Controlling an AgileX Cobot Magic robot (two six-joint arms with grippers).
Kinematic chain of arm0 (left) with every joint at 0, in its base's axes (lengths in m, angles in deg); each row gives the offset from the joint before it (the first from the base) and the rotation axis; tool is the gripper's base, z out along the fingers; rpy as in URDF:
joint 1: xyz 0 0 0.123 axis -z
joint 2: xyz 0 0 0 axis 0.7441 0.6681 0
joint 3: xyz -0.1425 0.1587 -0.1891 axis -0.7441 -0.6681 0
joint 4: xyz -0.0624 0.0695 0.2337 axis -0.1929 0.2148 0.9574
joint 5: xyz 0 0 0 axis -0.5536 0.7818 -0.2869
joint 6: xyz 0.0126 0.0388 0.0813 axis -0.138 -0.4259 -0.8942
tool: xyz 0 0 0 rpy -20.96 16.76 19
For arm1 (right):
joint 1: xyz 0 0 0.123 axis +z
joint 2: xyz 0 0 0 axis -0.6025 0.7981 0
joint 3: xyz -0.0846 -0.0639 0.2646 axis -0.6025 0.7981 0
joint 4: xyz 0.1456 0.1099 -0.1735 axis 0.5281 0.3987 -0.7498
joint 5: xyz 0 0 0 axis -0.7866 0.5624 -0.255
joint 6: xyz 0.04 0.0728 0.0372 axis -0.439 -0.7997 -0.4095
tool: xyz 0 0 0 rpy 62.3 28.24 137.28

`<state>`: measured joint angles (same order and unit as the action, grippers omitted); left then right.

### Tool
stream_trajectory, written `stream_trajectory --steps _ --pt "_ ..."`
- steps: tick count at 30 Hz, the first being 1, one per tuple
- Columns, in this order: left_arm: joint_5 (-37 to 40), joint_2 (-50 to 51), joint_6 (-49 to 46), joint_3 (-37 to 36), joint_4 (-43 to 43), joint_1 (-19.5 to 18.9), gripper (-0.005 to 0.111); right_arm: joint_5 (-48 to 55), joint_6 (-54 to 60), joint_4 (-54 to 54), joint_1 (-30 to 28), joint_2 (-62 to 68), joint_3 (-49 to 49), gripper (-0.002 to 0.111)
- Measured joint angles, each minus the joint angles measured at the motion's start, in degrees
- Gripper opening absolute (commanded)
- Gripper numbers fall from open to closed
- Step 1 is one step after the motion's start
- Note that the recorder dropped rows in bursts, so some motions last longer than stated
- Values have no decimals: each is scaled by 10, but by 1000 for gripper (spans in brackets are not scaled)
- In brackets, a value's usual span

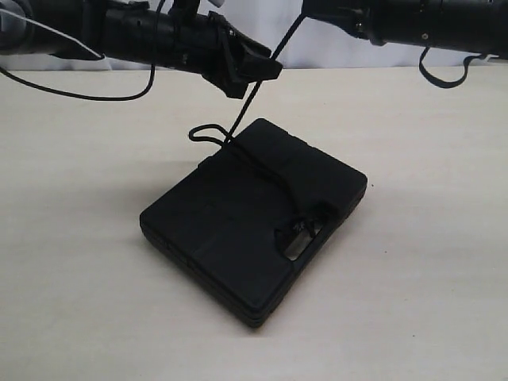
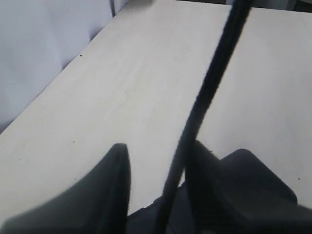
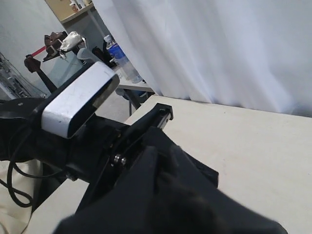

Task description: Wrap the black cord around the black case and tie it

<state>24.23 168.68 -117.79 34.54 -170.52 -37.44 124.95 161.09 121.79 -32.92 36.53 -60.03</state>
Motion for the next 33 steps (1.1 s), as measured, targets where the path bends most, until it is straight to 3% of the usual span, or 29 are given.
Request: stream_trajectory --steps 3,11,14,21,24,28,33 --pt "-16 0 2 0 -7 0 0 0 0 -7 0 0 0 16" --pt "-51 1 71 0 -48 -11 0 -1 -74 -128 0 -15 -1 62" --pt "-48 -1 100 0 -50 -32 0 -16 -141 -237 0 -29 -1 63" --pt "10 -23 178 -2 -42 -106 0 -58 -563 -660 5 -67 -1 58" --pt "39 -30 197 -2 -24 -133 0 -48 -682 -790 32 -74 25 58" --pt "74 -34 221 -2 9 -160 0 -70 -765 -844 88 -78 91 58" --pt "103 -34 237 -2 32 -173 0 -183 -866 -843 129 -79 191 58"
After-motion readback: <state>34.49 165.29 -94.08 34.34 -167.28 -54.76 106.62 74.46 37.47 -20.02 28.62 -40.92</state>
